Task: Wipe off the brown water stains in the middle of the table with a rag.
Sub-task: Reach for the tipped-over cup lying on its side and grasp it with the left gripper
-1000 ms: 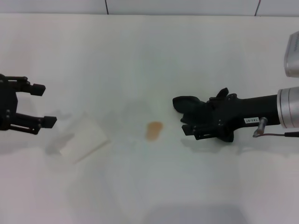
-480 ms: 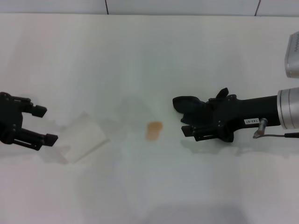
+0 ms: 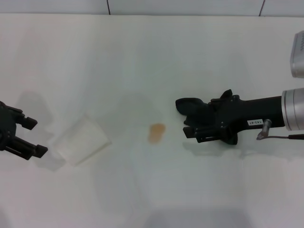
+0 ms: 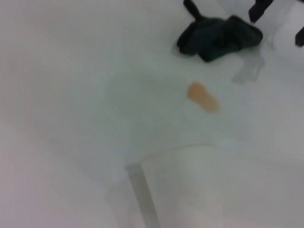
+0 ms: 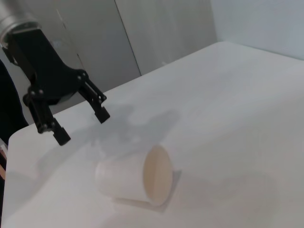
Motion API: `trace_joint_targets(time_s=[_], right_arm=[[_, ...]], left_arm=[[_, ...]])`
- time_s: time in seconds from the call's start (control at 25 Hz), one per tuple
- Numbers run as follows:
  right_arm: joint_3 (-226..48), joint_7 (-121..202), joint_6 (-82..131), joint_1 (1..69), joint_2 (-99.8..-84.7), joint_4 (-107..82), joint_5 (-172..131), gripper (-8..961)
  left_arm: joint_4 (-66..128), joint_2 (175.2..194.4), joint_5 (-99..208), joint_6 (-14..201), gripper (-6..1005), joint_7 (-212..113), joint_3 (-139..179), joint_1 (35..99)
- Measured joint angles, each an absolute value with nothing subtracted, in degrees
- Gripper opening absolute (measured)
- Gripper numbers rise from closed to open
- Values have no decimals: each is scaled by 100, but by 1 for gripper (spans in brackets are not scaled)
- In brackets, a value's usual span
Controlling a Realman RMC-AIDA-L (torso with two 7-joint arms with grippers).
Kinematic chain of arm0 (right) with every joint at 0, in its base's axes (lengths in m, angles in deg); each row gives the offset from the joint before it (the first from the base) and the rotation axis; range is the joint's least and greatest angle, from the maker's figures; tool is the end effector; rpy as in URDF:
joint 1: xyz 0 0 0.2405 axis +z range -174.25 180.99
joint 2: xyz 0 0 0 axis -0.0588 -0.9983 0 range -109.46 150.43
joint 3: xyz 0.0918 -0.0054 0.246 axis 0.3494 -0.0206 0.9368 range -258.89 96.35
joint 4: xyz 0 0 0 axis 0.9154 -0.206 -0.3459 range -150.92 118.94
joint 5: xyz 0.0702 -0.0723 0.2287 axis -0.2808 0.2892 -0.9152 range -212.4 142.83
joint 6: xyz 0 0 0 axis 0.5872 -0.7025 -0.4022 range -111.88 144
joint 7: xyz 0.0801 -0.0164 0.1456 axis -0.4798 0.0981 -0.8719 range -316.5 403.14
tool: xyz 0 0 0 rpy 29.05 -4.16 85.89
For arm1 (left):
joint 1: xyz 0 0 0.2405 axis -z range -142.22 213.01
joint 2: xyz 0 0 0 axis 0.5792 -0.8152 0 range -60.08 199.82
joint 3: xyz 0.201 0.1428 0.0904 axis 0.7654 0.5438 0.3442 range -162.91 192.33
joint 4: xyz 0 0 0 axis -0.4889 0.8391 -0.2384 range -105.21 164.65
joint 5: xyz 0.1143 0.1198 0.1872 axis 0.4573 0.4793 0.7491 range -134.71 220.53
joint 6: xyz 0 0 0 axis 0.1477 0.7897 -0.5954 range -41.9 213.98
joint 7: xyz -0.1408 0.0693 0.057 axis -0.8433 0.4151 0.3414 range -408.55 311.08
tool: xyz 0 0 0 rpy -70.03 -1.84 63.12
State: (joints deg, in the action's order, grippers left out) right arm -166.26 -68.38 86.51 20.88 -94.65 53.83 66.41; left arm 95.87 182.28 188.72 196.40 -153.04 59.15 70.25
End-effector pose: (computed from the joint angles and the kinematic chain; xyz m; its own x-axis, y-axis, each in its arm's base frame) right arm 0.2031 0.3670 -0.0454 0.8514 -0.4156 -0.3200 -0.4781 -0.8658 -0.1475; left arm -0.2709 0.3703 0.0900 0.8617 0.4834 -0.1545 0.4608 -0.8728 -0.1609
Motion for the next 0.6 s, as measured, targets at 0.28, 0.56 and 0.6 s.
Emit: trace_joint_targets(time_s=[0.28, 0.56, 0.6], right_arm=[[-16625, -6820, 8656, 2058, -9456, 5347, 6619, 783], [-16626, -6816, 8700, 2063, -9456, 5370, 6618, 783], [-16626, -6815, 8701, 2065, -9456, 5371, 6619, 783]], left_arm=[[9278, 18234, 19040, 19541, 890, -15231, 6041, 7214], [9242, 18229, 19052, 19321, 890, -15128, 6066, 7271], [9218, 18230, 19054, 19280, 890, -15117, 6070, 7280]])
